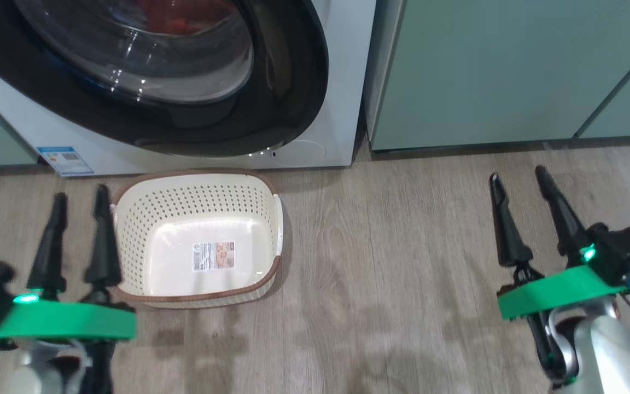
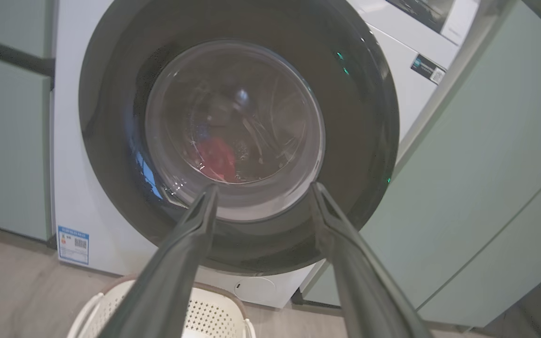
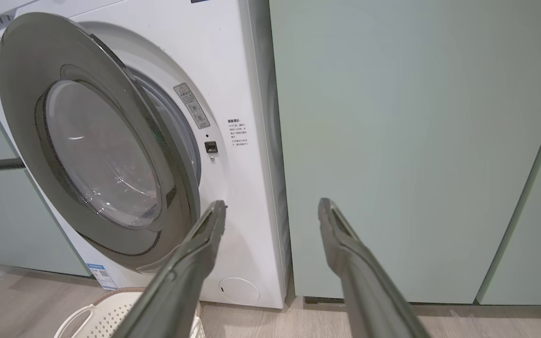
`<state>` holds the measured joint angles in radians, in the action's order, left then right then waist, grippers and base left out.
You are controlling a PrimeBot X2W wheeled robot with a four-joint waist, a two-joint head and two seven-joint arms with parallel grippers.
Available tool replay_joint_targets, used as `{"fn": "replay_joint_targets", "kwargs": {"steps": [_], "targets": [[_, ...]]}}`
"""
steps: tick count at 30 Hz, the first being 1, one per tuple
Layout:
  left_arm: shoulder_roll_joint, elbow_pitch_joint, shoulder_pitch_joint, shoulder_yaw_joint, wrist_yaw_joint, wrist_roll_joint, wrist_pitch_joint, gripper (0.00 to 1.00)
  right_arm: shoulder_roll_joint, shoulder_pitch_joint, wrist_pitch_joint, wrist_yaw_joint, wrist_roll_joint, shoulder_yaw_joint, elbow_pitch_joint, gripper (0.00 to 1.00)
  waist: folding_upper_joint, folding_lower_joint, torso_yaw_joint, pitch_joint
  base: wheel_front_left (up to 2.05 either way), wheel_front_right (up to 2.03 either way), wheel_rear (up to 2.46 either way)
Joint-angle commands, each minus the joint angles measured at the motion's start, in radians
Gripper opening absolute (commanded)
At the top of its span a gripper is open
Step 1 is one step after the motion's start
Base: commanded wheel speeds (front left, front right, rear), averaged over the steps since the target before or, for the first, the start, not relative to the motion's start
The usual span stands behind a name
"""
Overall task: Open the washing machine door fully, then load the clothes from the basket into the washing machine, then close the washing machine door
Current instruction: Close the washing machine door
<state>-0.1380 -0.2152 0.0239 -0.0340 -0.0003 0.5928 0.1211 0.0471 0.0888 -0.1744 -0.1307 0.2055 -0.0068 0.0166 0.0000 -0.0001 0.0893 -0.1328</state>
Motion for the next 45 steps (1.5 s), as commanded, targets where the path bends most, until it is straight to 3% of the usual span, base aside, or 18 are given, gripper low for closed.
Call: {"fn": "replay_joint_targets", "kwargs": {"steps": [1, 7, 15, 45], "targets": [[-0.023, -0.027, -0.016, -0.020, 0.010, -0.031, 0.008, 1.00, 0.003, 0.000, 0.006, 0.000, -0.008, 0.018, -0.036, 1.00, 0.0000, 0.0001, -0.002, 0.006, 0.00, 0.00, 0.00], [-0.047, 0.023, 0.009, 0.058, 0.072, -0.228, 0.042, 1.00, 0.003, -0.046, 0.034, 0.000, -0.025, 0.019, -0.037, 1.00, 0.0000, 0.0001, -0.005, 0.041, 0.00, 0.00, 0.00], [-0.043, 0.091, 0.048, 0.095, 0.106, -0.297, 0.070, 1.00, 0.003, -0.115, 0.055, 0.000, -0.027, 0.013, -0.033, 1.00, 0.0000, 0.0001, -0.011, 0.100, 0.00, 0.00, 0.00], [-0.059, 0.109, 0.065, 0.126, 0.141, -0.327, 0.066, 1.00, 0.003, -0.121, 0.059, 0.000, -0.016, 0.000, -0.055, 1.00, 0.0000, 0.0001, -0.010, 0.097, 0.00, 0.00, 0.00]]}}
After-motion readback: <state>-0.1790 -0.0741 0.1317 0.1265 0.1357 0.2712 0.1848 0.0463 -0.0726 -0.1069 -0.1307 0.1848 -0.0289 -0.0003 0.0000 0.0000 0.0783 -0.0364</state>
